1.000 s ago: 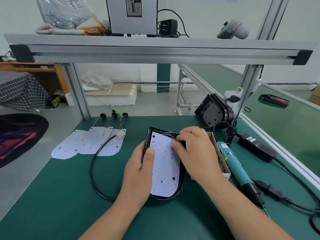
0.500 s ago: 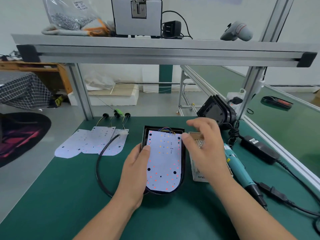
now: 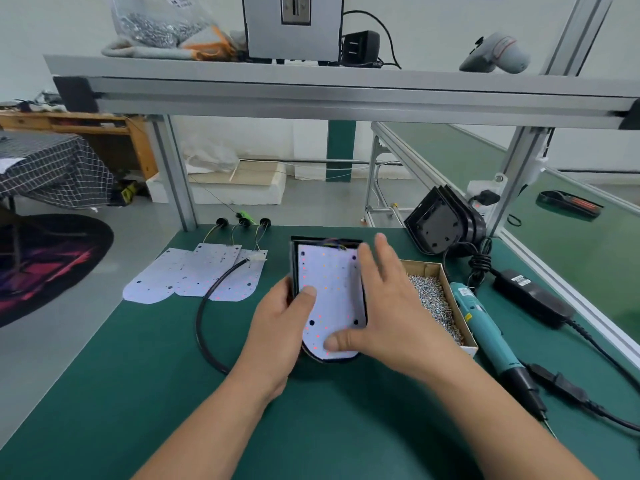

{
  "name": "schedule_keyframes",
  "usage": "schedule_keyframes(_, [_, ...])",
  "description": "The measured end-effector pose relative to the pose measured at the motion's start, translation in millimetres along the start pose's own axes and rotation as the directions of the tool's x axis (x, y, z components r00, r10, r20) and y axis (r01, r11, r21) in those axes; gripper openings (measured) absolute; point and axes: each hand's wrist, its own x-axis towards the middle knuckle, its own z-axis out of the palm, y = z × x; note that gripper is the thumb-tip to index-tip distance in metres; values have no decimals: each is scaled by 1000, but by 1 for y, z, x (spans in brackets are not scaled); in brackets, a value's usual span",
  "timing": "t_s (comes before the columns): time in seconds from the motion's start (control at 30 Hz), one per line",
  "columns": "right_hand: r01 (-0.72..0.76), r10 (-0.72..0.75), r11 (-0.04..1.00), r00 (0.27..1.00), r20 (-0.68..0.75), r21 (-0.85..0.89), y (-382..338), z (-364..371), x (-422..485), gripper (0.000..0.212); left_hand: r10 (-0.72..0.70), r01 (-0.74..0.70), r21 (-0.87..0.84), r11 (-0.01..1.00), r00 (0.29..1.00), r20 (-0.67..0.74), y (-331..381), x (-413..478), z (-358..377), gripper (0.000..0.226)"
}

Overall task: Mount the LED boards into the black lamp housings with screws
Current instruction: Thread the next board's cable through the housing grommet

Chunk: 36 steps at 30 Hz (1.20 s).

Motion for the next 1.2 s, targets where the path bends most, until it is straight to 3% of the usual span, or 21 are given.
schedule_keyframes(0.1, [-144, 131, 920, 990, 61, 364, 4, -2, 4, 152, -49, 54, -106, 993, 997, 58, 4, 5, -9, 27])
schedule_keyframes(0.17, [-112, 94, 906, 993, 64, 408, 5, 1, 5, 135, -45, 51, -104, 993, 997, 67, 4, 7, -11, 28])
schedule_keyframes(0.27, [-15, 27, 880, 999, -18, 474, 3, 3, 7, 87, -16, 18, -50, 999, 999, 41, 2, 5, -7, 28])
schedule_keyframes(0.33, [4, 9, 854, 1000, -23, 521, 5, 3, 7, 77, 17, -16, -12, 1000, 999, 39, 3, 3, -8, 28])
schedule_keyframes(0.4, [-6, 15, 812, 1000, -11, 584, 9, 3, 5, 73, -11, 11, -1, 1000, 991, 133, 4, 3, -12, 33])
schedule_keyframes(0.5, [-19, 47, 719, 999, -22, 694, 16, 2, 6, 66, -135, 142, 11, 990, 911, 391, 2, 3, -21, 63])
schedule_keyframes(0.57, [-33, 1, 691, 999, 44, 722, 22, -3, 5, 71, -150, 170, -7, 985, 887, 436, -4, 4, -21, 70])
schedule_keyframes(0.67, [-33, -36, 785, 994, 99, 619, 24, -8, 3, 87, -118, 107, 53, 993, 931, 345, -11, 4, -14, 68])
schedule_keyframes(0.77, [-29, 14, 855, 999, 32, 518, 21, -9, 4, 88, -93, 69, 97, 993, 958, 272, -16, 3, -11, 59])
schedule_keyframes(1.0, [-53, 59, 802, 998, 9, 595, 21, -3, 4, 63, -67, 76, -26, 997, 964, 257, -11, 3, -10, 60])
schedule_keyframes(1.1, [-77, 156, 917, 972, -175, 392, 14, 2, 4, 77, -52, 71, -79, 994, 974, 222, -9, 3, -8, 62])
schedule_keyframes(1.2, [66, 12, 974, 939, -344, 216, 8, 3, 1, 68, -4, 2, 6, 1000, 974, 227, -10, 0, -5, 62])
